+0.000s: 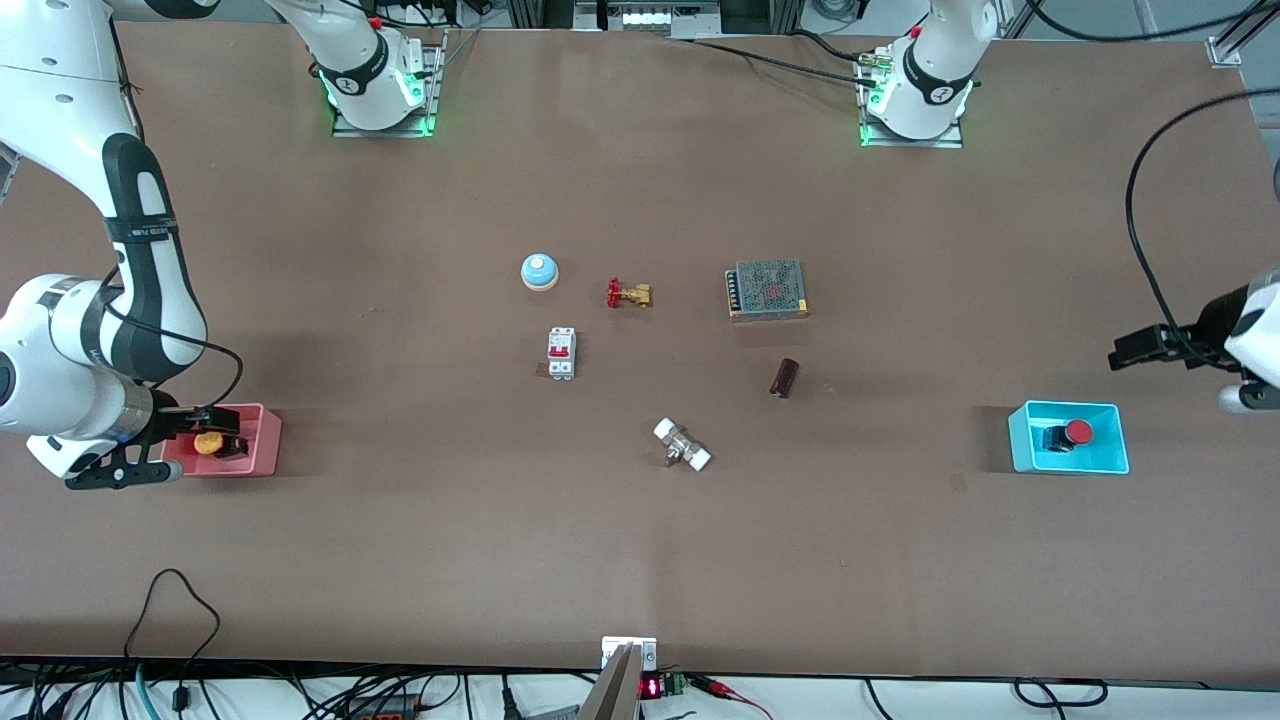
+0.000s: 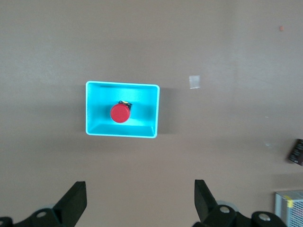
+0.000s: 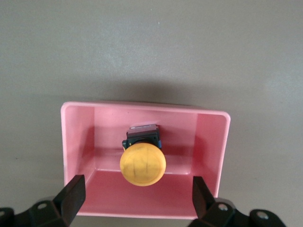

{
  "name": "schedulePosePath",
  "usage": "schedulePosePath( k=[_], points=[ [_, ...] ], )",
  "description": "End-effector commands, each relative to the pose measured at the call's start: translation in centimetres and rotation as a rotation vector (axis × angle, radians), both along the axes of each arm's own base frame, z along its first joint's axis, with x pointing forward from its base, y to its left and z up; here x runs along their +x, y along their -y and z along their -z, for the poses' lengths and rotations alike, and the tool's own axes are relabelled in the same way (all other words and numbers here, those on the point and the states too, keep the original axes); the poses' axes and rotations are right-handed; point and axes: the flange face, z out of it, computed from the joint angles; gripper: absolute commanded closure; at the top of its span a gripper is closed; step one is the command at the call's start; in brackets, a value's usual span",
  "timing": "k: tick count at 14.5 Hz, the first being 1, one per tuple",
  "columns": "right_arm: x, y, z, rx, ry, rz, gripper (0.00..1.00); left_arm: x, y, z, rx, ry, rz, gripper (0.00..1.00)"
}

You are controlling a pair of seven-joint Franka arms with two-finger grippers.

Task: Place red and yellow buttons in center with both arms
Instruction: 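Lower the right gripper into the pink tray while the left gripper enters the cyan tray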

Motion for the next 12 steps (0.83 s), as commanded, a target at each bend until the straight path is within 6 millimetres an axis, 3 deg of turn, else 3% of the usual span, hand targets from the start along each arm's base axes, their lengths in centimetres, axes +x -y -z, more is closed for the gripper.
schedulePosePath(
  k=[1,8,12],
  points=[
    [0.2,1.4,-0.5,0.006,0.013,-0.007,0.0,1.5,-1.9,4.0,0.031,-0.023,0.058,0.0],
    [0.2,1.5,0.5,0.009,0.011,-0.001,0.0,3.2,-3.5,13.2,0.043,-0.042,0.079,0.0],
    [0.6,1.3,1.8,0.005,0.036,-0.011,0.0,3.6,-4.1,17.1,0.035,-0.038,0.074,0.0]
  ],
)
